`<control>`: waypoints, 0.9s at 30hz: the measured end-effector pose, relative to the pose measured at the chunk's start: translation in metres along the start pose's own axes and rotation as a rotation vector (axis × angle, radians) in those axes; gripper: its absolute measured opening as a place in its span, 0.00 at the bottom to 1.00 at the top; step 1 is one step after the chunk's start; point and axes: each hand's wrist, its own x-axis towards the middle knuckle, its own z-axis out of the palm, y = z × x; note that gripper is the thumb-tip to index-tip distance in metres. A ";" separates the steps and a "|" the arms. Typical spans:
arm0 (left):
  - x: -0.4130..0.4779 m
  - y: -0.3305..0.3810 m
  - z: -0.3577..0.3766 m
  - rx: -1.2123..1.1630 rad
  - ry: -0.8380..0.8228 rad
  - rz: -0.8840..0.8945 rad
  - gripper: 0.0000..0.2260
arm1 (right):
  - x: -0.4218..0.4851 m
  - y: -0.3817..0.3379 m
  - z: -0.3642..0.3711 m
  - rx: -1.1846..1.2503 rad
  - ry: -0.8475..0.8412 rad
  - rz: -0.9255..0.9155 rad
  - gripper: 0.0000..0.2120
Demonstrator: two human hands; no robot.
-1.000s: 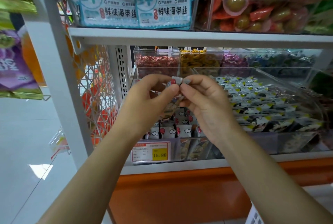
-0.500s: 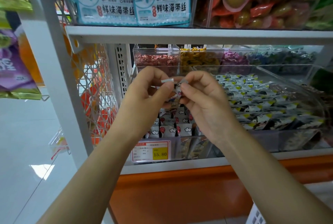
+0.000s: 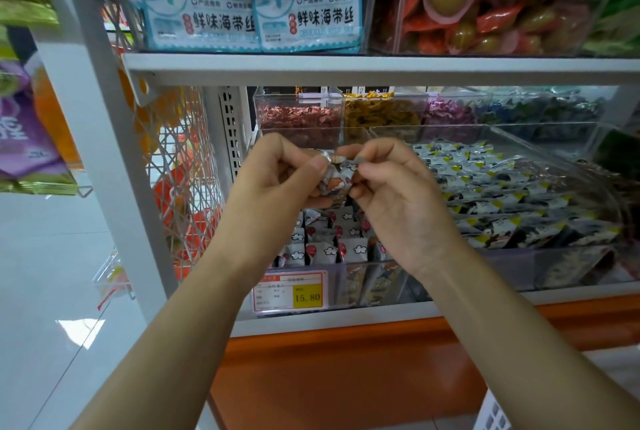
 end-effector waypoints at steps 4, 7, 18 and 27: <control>0.001 -0.001 -0.001 -0.057 -0.020 -0.027 0.05 | 0.001 -0.001 0.001 0.017 0.021 0.017 0.15; 0.001 0.000 -0.001 -0.059 -0.037 -0.016 0.04 | 0.001 -0.001 -0.001 0.024 0.016 0.019 0.14; -0.001 0.011 0.001 0.096 0.013 0.148 0.04 | 0.000 0.002 -0.007 -0.508 -0.043 -0.028 0.16; -0.023 0.018 0.044 0.141 -0.155 0.061 0.02 | -0.053 -0.064 -0.052 -0.631 0.082 -0.024 0.12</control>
